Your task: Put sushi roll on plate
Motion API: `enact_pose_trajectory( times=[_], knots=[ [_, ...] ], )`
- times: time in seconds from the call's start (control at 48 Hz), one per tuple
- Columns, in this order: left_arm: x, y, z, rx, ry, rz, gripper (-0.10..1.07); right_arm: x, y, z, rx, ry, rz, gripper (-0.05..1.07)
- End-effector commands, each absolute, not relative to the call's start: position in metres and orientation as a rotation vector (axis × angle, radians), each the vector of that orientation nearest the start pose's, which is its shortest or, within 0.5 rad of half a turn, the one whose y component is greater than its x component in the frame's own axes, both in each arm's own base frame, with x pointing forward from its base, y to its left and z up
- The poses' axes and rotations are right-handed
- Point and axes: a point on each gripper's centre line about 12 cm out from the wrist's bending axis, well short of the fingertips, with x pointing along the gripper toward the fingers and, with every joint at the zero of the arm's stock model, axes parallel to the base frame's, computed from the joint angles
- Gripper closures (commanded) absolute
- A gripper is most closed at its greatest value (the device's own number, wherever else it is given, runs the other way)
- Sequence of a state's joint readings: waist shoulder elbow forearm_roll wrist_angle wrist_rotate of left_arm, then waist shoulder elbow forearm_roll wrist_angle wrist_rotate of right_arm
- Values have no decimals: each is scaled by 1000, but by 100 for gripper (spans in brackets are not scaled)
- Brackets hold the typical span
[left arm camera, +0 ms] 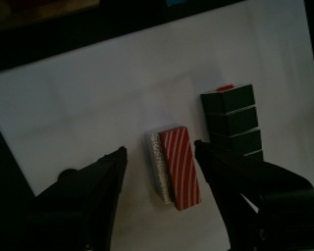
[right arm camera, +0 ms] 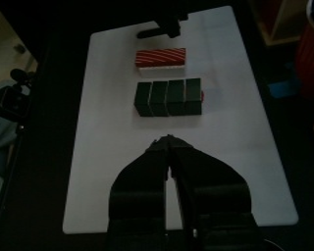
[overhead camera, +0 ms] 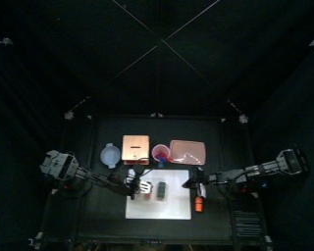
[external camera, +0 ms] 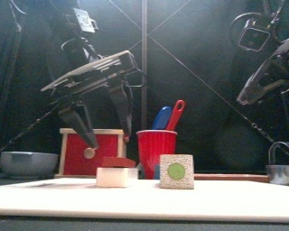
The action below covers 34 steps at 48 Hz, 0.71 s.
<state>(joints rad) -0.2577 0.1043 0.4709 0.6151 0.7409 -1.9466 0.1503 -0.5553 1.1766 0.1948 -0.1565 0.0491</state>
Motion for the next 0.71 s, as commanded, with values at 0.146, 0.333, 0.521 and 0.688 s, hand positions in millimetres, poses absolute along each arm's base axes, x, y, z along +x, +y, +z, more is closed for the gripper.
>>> enact_pose_trajectory(
  times=[0.146,0.333,0.521,0.688],
  knots=[
    [381,-45,183,-762,686,794,6,238,42,214,276,444,94,100],
    [370,-39,209,-520,560,668,6,229,48,226,393,469,110,100],
    [350,-41,220,-392,503,507,6,226,51,223,461,496,106,100],
    [332,-38,214,-392,508,475,6,226,52,218,496,512,96,100]
  ],
)
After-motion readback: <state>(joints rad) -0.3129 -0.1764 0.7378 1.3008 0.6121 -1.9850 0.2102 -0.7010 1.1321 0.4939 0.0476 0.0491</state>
